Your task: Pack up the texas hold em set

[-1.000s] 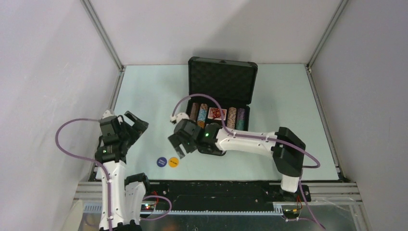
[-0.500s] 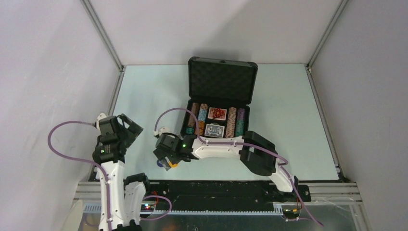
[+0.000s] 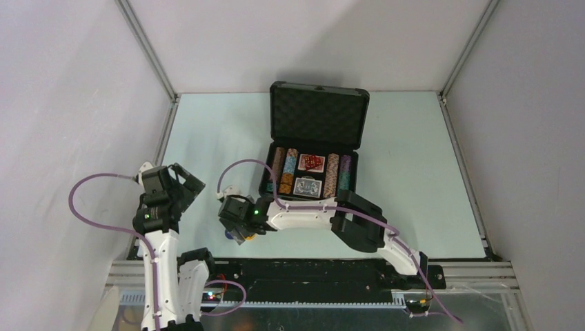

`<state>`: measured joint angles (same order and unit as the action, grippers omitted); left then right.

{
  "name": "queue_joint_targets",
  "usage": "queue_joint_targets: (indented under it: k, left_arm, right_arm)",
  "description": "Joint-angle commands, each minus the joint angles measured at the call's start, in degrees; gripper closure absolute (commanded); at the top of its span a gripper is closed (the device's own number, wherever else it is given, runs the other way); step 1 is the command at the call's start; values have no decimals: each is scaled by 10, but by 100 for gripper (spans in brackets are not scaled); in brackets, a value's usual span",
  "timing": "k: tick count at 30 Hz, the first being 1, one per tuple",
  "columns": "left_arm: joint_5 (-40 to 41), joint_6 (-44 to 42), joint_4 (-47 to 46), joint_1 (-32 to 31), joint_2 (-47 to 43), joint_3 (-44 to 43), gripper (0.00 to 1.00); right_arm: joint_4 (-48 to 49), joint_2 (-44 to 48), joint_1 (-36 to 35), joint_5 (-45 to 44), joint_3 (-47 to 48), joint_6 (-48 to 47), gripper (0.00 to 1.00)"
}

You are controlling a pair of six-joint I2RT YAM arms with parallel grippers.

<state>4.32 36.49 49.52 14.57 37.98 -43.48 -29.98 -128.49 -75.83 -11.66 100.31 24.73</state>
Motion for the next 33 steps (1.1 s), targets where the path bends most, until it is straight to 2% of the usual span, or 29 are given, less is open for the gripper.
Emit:
queue_joint_targets:
  k: [1, 13, 19, 21, 27, 33]
  left_arm:
    - [1, 2, -1, -2, -1, -9, 2]
    - [-2, 3, -4, -3, 3, -6, 2]
    - [-4, 2, -5, -2, 8, -5, 2]
    - [-5, 2, -6, -3, 8, -3, 2]
    - [-9, 1, -9, -3, 10, -2, 2]
    - [-12, -1, -11, -3, 13, -5, 2]
  right_arm:
    - [-30, -31, -15, -20, 22, -8, 25]
    - [-93, -59, -34, -56, 30, -1, 40]
    - [-103, -59, -34, -64, 22, 8, 55]
    - [-101, -55, -32, -71, 14, 11, 57]
    - [-66, -11, -14, -74, -13, 7, 58]
    - [-14, 91, 29, -5, -25, -9, 55]
